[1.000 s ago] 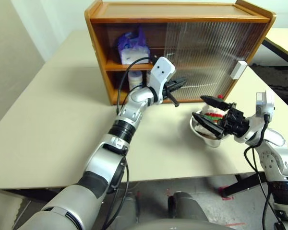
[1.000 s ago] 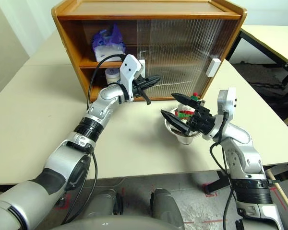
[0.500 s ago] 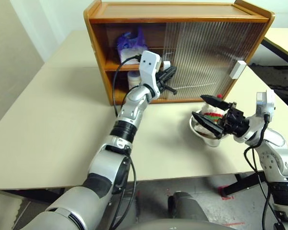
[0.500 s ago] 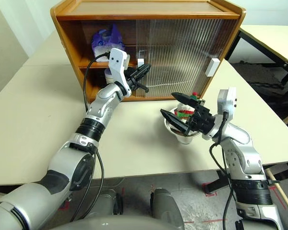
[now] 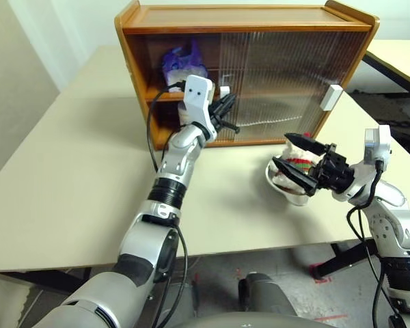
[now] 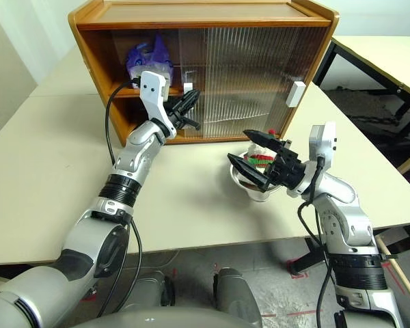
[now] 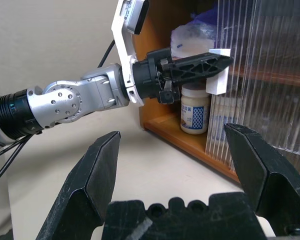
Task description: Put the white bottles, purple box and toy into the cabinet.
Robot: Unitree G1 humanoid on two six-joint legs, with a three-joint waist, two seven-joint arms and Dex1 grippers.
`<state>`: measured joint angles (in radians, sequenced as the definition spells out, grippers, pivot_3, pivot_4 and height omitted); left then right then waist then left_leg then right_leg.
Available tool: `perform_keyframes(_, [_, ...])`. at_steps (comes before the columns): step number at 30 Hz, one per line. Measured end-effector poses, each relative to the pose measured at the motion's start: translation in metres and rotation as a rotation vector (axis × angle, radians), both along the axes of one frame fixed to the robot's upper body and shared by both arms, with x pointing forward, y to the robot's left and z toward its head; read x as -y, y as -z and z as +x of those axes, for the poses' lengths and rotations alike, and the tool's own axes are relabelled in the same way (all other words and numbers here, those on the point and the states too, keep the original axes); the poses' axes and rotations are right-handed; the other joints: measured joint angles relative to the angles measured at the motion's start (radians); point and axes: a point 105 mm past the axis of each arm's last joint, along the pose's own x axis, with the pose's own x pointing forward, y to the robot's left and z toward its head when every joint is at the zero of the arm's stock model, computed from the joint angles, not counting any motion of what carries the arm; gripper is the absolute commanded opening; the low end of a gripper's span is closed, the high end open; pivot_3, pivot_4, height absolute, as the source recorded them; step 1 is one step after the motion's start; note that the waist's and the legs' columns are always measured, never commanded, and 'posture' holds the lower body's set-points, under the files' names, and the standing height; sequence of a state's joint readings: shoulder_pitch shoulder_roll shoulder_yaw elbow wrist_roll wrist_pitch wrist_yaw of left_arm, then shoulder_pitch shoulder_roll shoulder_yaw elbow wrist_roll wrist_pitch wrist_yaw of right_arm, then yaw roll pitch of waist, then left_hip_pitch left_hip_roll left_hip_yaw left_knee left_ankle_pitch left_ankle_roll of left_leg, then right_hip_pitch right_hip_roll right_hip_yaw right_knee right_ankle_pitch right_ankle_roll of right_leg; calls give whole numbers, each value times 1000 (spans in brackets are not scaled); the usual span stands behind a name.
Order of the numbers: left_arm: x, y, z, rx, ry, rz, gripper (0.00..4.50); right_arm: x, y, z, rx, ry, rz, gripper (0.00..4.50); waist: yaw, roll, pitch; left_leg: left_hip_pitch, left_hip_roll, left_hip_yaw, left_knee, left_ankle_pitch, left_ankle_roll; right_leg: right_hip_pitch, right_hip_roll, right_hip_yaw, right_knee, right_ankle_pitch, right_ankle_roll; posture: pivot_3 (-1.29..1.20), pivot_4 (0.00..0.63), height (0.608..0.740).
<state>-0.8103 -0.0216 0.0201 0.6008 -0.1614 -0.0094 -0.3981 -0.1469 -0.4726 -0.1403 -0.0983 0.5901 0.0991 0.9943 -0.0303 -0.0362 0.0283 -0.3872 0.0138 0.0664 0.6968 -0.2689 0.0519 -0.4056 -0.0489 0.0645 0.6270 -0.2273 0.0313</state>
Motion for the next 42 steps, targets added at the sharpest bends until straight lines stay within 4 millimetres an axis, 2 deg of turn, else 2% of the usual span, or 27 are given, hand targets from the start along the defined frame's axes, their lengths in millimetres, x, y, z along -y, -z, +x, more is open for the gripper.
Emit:
perform_keyframes(23, [-76,3,-13,36,-224,-1,39,-9,-2,-4,22,-98,39,4500,-7,1,0,6,1,-1,0,0,0,1,5,7,3,3,-3,47,0,740])
perform_keyframes(33, [-123,8,-22,31,-367,5,39,-11,-2,-7,29,-121,46,4500,-6,1,2,18,1,0,-8,-1,-1,8,6,8,2,2,-7,70,0,740])
perform_keyframes(37, [-137,19,-27,-1,-420,-2,39,-11,-1,-6,27,-120,47,4500,-3,1,2,18,1,0,-12,-1,-1,7,6,8,1,2,-6,86,0,740])
perform_keyframes(42, [-157,16,-31,9,-487,7,39,-10,2,-3,12,-121,49,4500,-2,0,2,18,1,-1,-15,-1,-1,6,6,7,0,1,-7,100,0,740])
